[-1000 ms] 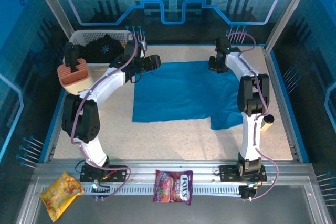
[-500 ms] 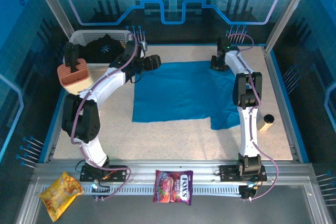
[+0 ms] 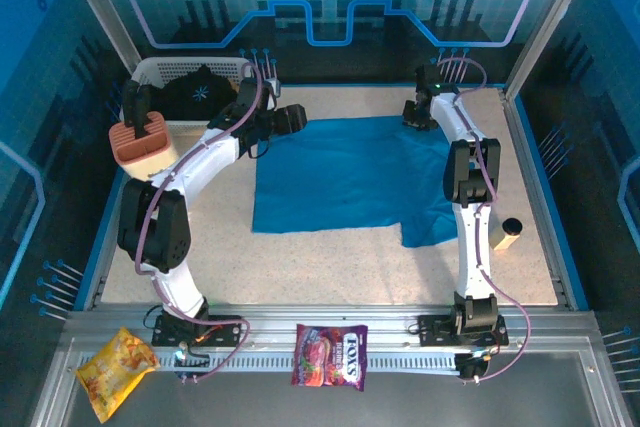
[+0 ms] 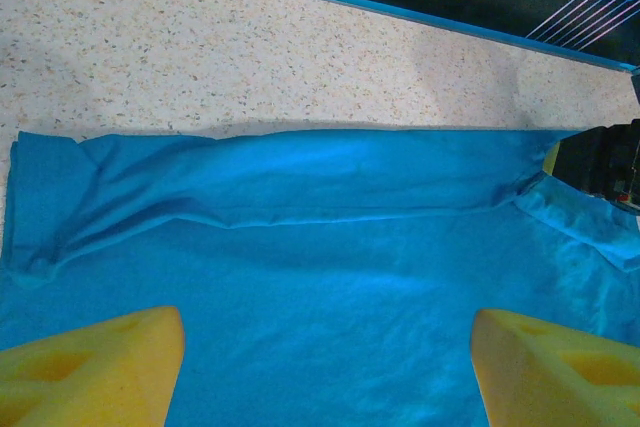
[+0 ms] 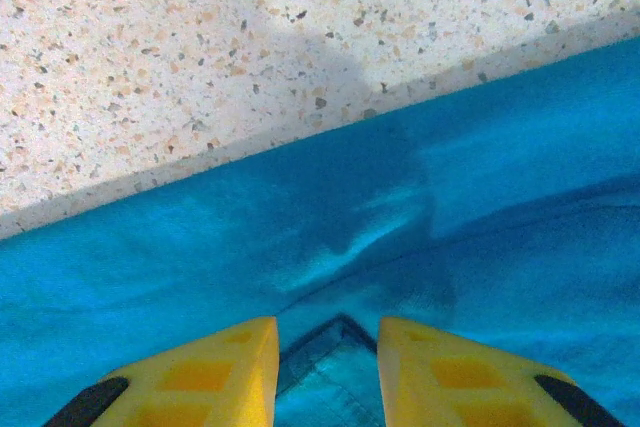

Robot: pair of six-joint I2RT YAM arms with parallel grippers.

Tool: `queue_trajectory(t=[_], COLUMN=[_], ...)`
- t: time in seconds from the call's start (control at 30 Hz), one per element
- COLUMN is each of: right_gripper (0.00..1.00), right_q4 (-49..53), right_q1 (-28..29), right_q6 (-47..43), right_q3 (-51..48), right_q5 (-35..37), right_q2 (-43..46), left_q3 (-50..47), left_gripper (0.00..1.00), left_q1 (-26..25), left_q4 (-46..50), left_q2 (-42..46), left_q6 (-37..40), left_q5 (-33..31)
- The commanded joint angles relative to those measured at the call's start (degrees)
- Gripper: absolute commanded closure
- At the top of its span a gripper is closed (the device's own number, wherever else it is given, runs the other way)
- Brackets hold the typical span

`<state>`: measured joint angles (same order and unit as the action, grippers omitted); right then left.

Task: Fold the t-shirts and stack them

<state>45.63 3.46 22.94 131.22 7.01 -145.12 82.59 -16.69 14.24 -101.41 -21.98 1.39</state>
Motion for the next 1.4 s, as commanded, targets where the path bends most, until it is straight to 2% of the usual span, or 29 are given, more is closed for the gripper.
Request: queue_trajectory(t=[0.0, 0.3, 0.53, 0.93, 1.07, 1.37], right_gripper=[0.68, 0.71, 0.77, 1.0, 1.0, 1.0], right_q4=[2.2, 4.0, 4.3, 4.0, 3.4, -2.5], right_q1=[-0.9, -1.4, -1.4, -1.1, -0.6, 1.3], right_q6=[0.5, 1.1, 1.1, 1.2, 1.5, 3.8], right_q3=[2.4, 5.0, 5.7, 4.2, 1.5, -11.1], right_q5=[-1.2, -2.9, -3.5, -3.6, -2.8, -1.1], right_q2=[-2.2, -4.0, -4.4, -2.6, 0.3, 9.6], left_q3=[-0.6, -0.8, -1.0, -1.0, -1.2, -2.3], left_gripper=[0.23, 0.24, 0.24, 0.23, 0.23, 0.23], left_q1=[-0.2, -0.2, -0.2, -0.2, -0.1, -0.2], left_q4=[-0.5, -0.5, -0.5, -0.5, -0.6, -1.5], left_q2=[0.3, 0.5, 0.6, 0.8, 1.1, 1.8], left_q6=[1.3, 1.3, 1.3, 1.4, 1.3, 1.4], left_q5=[1.2, 1.1, 1.0, 1.0, 1.1, 1.7])
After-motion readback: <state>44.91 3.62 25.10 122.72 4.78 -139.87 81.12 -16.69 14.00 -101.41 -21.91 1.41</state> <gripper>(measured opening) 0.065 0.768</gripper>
